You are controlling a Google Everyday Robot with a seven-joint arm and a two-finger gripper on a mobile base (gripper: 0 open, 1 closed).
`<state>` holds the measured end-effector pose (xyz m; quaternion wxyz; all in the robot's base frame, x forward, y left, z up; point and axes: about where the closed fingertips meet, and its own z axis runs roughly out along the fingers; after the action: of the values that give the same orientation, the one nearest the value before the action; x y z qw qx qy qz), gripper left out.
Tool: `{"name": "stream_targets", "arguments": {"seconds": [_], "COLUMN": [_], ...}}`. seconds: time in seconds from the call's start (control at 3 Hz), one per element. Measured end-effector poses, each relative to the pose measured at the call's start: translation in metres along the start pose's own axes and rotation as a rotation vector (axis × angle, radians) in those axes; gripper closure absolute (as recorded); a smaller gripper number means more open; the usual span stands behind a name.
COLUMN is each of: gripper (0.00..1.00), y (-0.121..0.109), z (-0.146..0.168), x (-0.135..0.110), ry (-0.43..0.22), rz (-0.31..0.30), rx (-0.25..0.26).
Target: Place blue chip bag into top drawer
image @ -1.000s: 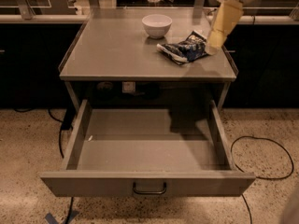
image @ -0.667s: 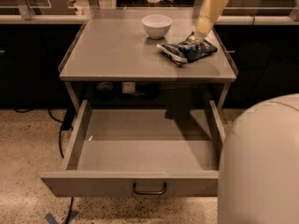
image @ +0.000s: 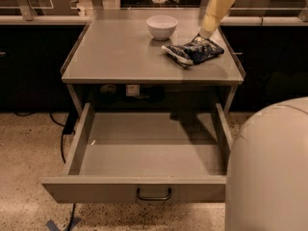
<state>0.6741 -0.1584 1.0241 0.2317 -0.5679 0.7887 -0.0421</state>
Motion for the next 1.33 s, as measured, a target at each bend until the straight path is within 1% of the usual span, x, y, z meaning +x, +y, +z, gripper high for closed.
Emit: {"name": "stream_targets", "arguments": {"seconds": [0.33,0.67,1.0,1.33], "gripper": [0.0,0.0,0.0,0.0], "y": [-0.01,-0.024,-0.044,-0.062], "z": [0.011,0.023,0.041,0.056], "x": [0.001,0.014,0.03,0.035], "ry": [-0.004,0.01,0.037,0.035], "rz": [0.022,0.07,0.122,0.159], "rx": [0.014,0.03,0.05,0.086]}}
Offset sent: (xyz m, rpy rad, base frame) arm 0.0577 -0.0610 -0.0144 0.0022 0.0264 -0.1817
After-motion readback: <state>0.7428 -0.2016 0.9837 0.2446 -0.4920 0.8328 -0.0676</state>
